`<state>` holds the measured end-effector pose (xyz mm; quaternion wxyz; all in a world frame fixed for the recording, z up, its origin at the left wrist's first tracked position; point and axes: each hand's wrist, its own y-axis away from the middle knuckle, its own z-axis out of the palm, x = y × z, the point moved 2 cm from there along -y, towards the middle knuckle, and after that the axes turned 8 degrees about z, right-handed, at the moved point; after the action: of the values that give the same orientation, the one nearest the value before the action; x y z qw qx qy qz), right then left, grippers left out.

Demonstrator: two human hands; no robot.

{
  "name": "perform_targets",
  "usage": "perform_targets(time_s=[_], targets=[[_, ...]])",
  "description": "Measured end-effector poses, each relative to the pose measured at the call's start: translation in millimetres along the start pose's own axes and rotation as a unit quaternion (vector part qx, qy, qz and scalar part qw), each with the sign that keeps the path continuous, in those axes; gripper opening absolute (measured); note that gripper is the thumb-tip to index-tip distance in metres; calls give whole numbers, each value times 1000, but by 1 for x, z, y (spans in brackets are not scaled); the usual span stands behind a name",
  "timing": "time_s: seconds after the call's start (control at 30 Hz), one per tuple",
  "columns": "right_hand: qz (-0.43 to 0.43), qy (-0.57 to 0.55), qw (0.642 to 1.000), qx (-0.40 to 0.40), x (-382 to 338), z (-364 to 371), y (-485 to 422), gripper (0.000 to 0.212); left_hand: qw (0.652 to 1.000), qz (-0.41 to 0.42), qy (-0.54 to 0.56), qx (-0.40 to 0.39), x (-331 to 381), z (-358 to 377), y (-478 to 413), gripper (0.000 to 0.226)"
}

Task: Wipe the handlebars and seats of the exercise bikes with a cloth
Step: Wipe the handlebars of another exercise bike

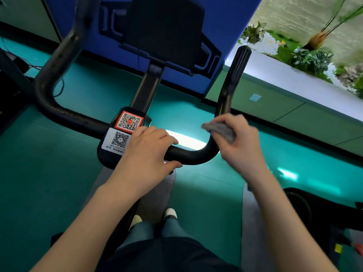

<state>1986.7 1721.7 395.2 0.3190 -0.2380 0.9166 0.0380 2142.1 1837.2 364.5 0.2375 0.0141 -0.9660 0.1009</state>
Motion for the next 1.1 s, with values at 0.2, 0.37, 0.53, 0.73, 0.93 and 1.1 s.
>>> perform_targets(time_s=[0.2,0.37,0.53,0.73,0.93,1.1], targets=[[-96,244,942,-211,-18,0,-45,18,999,8,32,7,-7,0,2,40],[-112,332,884,-311,-38,3,-48,22,999,9,51,9,-10,2,1,38],[-84,321,874,-356,-40,13,-42,20,999,7,53,9,-10,1,2,37],[-42,203,913,-351,-35,7,-39,16,999,9,38,1,-8,0,1,40],[-62,222,953,-195,-27,12,-17,19,999,32,24,-7,-6,-4,3,36],[-22,141,986,-86,-39,41,20,17,999,29,-15,41,-14,-14,13,40]])
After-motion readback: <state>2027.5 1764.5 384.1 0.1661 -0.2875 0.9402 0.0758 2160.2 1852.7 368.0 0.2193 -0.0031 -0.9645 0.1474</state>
